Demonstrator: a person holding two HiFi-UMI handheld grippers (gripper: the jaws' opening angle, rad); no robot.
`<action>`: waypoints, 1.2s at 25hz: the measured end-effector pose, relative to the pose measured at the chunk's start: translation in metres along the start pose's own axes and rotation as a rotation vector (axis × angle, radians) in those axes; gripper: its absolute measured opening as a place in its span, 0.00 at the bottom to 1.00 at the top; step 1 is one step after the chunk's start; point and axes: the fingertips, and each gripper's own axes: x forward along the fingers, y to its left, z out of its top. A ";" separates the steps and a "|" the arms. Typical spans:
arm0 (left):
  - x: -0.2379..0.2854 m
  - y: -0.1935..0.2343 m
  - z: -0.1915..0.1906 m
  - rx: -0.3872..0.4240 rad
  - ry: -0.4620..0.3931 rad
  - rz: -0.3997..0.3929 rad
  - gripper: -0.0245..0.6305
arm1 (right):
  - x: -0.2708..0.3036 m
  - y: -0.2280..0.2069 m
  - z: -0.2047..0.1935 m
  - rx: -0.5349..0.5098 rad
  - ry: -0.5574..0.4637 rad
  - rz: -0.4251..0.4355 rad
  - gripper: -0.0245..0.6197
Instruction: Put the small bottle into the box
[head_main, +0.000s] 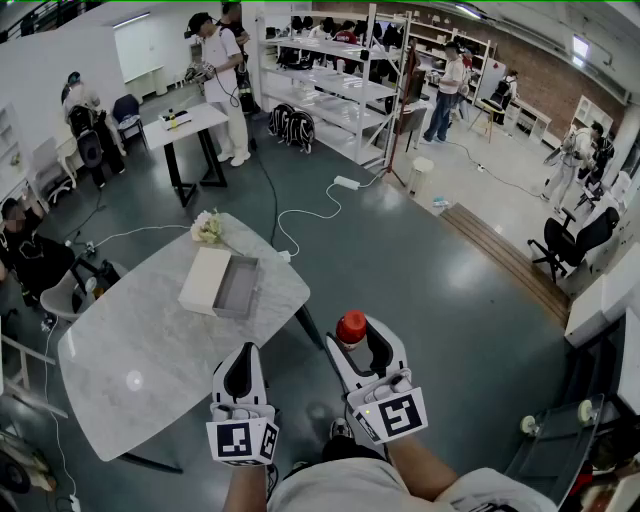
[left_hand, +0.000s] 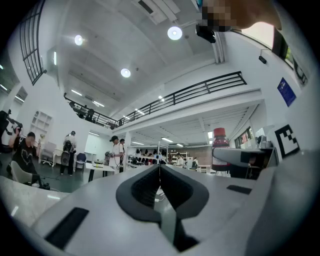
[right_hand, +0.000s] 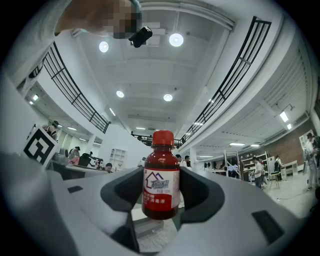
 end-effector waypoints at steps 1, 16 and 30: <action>0.002 -0.003 -0.002 -0.002 0.002 -0.005 0.07 | 0.000 -0.001 -0.002 0.001 0.001 0.004 0.40; 0.067 -0.038 -0.018 0.005 0.019 -0.010 0.07 | 0.019 -0.056 -0.020 0.035 0.007 0.061 0.40; 0.124 -0.046 -0.043 0.006 0.062 0.020 0.07 | 0.052 -0.101 -0.053 0.073 0.031 0.117 0.40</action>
